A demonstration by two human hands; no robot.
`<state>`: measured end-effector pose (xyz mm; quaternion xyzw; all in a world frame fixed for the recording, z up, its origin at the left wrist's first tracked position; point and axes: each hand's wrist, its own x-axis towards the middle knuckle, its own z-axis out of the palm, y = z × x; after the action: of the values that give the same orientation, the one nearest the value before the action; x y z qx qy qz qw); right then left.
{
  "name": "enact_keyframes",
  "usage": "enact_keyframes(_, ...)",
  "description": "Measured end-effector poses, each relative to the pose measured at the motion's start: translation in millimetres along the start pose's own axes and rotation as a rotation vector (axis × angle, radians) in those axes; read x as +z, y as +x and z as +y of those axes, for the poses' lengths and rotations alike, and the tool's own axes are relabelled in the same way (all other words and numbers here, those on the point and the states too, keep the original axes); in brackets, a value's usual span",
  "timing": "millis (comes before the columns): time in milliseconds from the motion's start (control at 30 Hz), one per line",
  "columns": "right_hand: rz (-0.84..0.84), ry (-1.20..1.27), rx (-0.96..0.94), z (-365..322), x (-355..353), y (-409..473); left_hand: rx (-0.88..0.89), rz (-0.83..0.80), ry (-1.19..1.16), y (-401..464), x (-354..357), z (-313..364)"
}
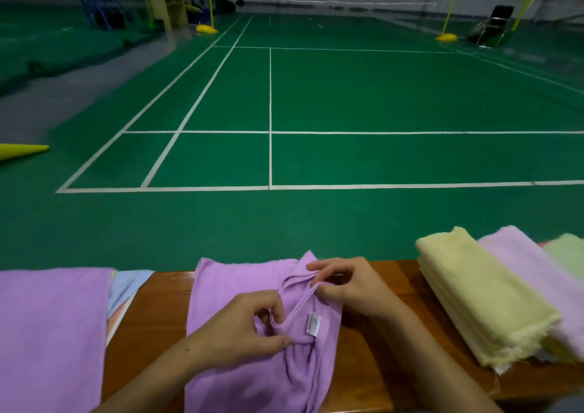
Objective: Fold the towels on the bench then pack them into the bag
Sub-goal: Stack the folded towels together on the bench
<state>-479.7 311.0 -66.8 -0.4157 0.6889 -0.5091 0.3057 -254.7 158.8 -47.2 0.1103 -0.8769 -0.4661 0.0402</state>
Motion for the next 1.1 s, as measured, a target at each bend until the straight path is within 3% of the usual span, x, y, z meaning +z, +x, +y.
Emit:
enact_keyframes(200, 0.059, -0.232, -0.076, -6, -20, -12, 0.061, 0.192, 0.492, 3, -5, -4)
enact_keyframes(467, 0.138, -0.767, -0.307, -31, -25, -28, 0.25, 0.495, 0.823, 14, -17, 7)
enact_keyframes(600, 0.235, -0.901, -0.305, -49, -27, -36, 0.294, 0.575, 0.725, 19, -16, 22)
enact_keyframes(733, 0.376, -1.021, -0.373, -68, -27, -47, 0.245, 0.57, 0.392, 24, -21, 36)
enact_keyframes(933, 0.371, -0.724, -0.345, -107, -45, -50, 0.248, 0.55, 0.092, 29, -55, 66)
enact_keyframes(1100, 0.372, -0.681, -0.408, -164, -53, -53, 0.314, 0.583, -0.028, 18, -87, 115)
